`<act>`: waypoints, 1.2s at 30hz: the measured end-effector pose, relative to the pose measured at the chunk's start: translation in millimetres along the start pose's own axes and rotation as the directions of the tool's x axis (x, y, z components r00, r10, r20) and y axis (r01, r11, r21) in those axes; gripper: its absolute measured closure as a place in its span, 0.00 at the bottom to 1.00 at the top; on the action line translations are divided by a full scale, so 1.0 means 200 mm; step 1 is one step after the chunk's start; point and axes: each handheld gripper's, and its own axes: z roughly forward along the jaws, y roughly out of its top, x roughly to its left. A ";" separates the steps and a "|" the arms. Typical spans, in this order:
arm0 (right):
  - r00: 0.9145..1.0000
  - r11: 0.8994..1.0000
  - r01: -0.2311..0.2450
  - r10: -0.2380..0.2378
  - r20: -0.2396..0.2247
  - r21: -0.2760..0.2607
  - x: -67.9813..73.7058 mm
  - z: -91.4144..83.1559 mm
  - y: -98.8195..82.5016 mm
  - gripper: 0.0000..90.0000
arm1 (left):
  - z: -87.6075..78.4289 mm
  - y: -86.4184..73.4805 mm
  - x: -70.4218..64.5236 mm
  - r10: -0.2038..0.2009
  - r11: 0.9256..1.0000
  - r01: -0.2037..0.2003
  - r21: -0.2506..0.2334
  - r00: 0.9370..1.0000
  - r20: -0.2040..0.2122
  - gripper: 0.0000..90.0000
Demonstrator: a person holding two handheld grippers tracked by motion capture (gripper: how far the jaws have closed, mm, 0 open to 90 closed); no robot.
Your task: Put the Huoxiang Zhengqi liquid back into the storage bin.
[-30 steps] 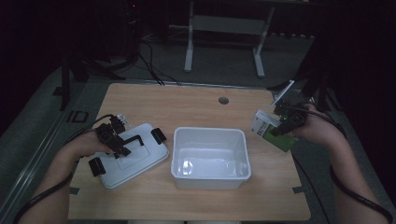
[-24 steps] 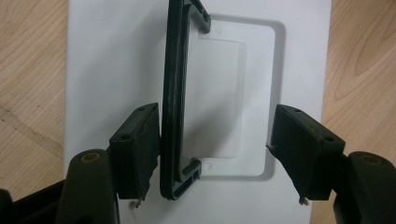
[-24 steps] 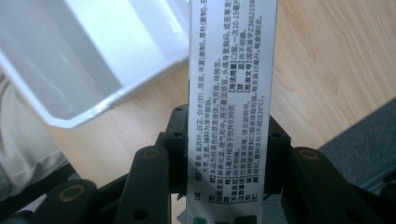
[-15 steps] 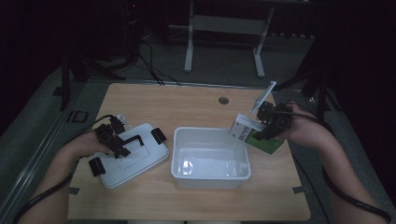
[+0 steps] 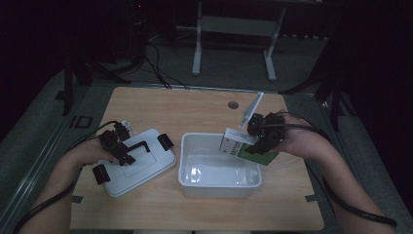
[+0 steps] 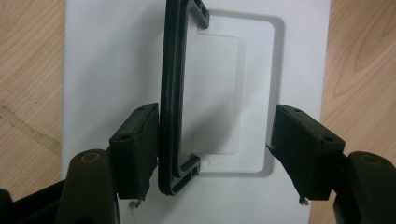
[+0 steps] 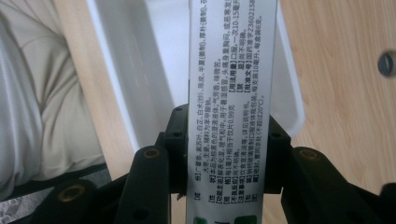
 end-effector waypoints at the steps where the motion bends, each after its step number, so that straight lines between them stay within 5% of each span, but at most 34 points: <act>1: 1.000 1.000 0.016 -0.016 -0.008 -0.001 0.02 0.00 0.02 0.71 | 0.00 0.00 0.00 0.000 1.000 0.000 0.000 1.000 -0.002 0.37; 14: 0.989 0.990 0.139 -0.138 -0.058 0.015 0.13 0.10 0.13 0.71 | 0.00 0.00 0.00 0.000 1.000 0.000 0.003 1.000 0.001 0.37; 36: 0.983 0.985 0.158 -0.150 -0.101 0.071 0.10 0.32 0.15 0.71 | 0.02 -0.02 0.01 -0.004 1.000 0.004 0.012 1.000 0.007 0.37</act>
